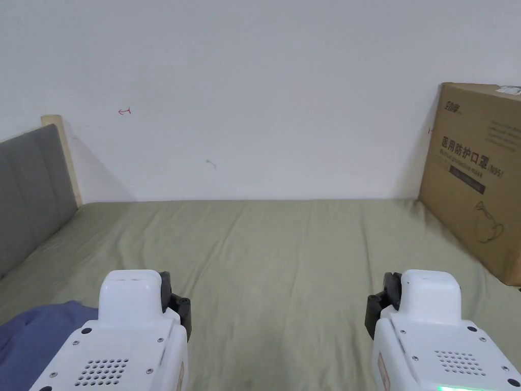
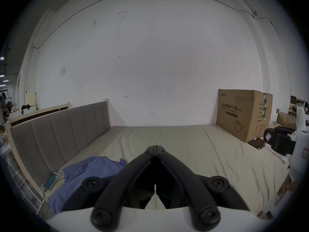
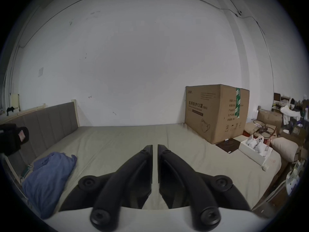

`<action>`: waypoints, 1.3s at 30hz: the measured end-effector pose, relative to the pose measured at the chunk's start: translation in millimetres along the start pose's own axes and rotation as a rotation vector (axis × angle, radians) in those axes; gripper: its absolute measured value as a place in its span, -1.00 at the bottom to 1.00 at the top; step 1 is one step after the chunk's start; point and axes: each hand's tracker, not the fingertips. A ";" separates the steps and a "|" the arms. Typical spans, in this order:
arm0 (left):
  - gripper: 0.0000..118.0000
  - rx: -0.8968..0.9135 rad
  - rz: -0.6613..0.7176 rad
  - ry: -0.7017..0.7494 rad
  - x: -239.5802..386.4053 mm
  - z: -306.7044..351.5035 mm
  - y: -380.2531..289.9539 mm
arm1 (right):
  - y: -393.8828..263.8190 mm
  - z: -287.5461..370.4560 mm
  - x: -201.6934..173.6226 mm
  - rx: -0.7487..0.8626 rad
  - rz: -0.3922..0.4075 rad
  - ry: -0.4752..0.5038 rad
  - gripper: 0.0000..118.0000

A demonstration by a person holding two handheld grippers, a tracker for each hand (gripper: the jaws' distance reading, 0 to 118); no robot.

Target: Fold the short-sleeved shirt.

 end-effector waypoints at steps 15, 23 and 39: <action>-1.00 0.000 0.051 -0.019 -22.0 9.7 11.5 | 16.2 2.5 -24.5 0.040 0.097 0.108 -0.99; -1.00 0.019 0.090 0.327 -106.3 66.9 17.4 | 18.9 1.6 -118.7 0.049 0.130 0.437 -0.99; -1.00 -0.358 0.224 0.355 -206.6 -19.6 -52.0 | -4.7 -5.1 -186.6 -0.076 0.144 0.609 -0.99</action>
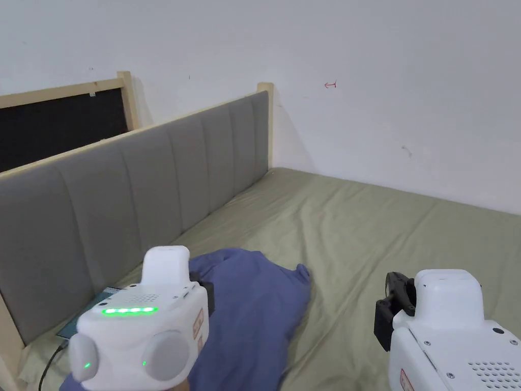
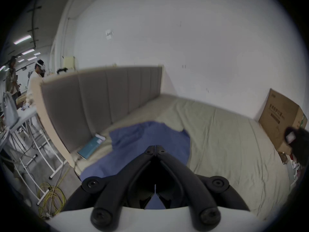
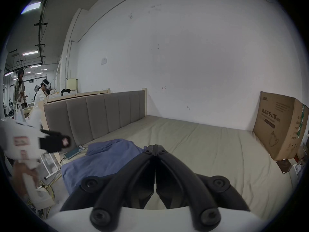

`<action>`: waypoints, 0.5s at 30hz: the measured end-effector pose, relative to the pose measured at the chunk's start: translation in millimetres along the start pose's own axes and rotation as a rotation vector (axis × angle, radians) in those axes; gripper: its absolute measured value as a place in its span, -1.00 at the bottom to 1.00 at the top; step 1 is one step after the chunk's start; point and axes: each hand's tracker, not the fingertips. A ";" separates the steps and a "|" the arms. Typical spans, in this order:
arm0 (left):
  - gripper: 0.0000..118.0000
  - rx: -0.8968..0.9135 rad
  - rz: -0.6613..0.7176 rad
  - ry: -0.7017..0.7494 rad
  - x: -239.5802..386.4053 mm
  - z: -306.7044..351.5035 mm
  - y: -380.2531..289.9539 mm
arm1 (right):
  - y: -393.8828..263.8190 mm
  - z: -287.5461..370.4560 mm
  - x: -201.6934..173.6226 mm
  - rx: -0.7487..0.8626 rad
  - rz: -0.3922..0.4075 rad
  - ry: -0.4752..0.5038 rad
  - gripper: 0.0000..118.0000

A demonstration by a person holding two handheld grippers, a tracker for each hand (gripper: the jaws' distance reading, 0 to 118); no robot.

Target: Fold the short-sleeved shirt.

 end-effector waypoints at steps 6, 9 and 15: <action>-0.02 -0.379 -0.053 -0.115 9.4 -131.2 -30.6 | -17.7 -25.5 10.0 -0.085 -0.001 -0.027 -0.99; 0.86 -0.500 -0.044 -0.178 19.9 -175.1 -44.1 | -28.5 -44.7 17.2 -0.161 -0.003 -0.035 -0.99; 0.83 -0.495 -0.066 -0.110 33.9 -228.7 -48.0 | -50.1 -72.8 33.3 -0.240 -0.050 -0.057 -0.99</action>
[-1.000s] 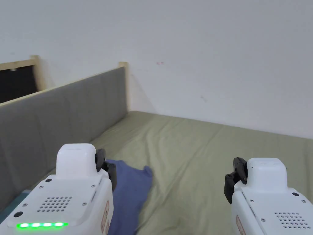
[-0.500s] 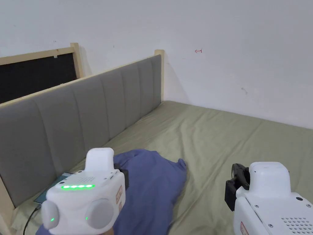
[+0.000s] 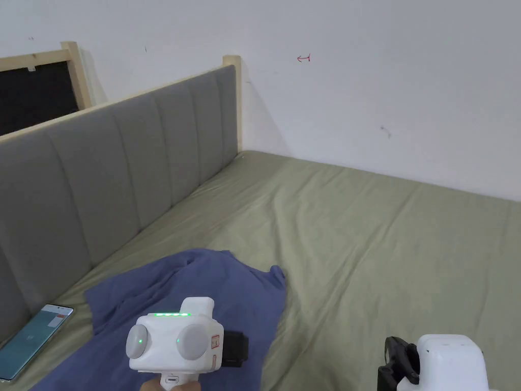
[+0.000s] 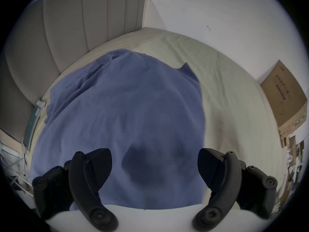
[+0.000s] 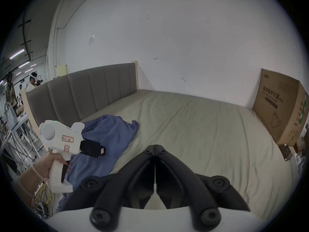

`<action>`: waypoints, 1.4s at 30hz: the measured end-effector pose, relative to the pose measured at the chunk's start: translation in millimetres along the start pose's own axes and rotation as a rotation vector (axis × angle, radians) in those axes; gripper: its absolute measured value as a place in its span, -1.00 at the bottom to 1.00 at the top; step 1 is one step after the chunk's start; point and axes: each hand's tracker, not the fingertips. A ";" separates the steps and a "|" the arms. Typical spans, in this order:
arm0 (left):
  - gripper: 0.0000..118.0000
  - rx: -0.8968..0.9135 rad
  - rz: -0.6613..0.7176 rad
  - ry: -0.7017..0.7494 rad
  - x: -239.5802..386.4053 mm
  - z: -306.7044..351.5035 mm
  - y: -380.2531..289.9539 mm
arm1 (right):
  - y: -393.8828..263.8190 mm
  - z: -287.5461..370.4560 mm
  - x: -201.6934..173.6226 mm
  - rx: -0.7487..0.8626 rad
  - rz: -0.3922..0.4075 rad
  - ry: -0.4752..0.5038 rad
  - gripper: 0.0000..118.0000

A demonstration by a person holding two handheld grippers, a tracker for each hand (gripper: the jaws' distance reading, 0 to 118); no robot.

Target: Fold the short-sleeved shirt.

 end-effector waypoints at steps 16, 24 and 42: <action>-0.92 -0.075 0.067 0.036 -2.1 -30.6 5.6 | -27.9 -12.8 22.5 -0.101 -0.074 -0.040 -0.99; -0.92 -0.004 0.084 -0.209 29.9 19.4 29.9 | -27.6 6.5 57.8 -0.087 -0.132 -0.119 -0.99; -0.92 -0.096 -0.608 -0.957 413.3 140.9 -109.0 | -31.4 188.4 218.0 0.117 -0.351 -0.631 -0.99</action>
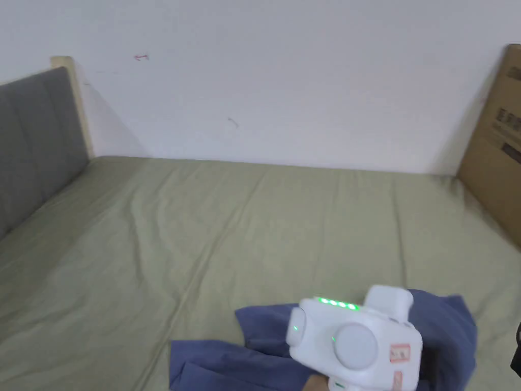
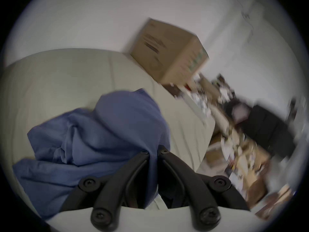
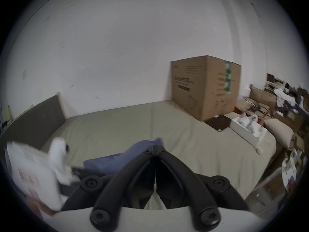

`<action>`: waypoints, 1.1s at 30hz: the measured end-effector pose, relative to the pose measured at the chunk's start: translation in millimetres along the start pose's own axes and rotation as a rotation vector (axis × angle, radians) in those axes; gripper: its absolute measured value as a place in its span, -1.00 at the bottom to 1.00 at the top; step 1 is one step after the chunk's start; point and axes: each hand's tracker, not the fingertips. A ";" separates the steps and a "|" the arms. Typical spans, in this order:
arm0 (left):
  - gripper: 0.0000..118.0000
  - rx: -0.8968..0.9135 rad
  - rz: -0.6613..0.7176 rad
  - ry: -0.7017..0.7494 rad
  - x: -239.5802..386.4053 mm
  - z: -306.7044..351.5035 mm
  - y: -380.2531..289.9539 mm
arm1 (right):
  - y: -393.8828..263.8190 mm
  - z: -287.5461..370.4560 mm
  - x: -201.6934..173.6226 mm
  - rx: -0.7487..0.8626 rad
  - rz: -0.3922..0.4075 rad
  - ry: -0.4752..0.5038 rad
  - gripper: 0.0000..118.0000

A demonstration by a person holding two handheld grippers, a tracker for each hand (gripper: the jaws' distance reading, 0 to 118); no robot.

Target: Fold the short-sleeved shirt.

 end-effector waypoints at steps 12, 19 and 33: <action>0.84 -0.189 -0.013 0.173 -18.4 -56.7 -51.0 | -49.9 -15.3 36.5 -0.175 -0.023 -0.007 -0.99; -1.00 -0.048 0.198 0.325 -66.0 35.9 -71.3 | -60.6 -23.5 6.0 -0.209 0.005 0.103 -0.99; 0.78 -0.027 0.342 0.648 -237.7 118.5 -63.7 | -78.7 -58.5 -36.4 -0.302 0.081 0.188 -0.99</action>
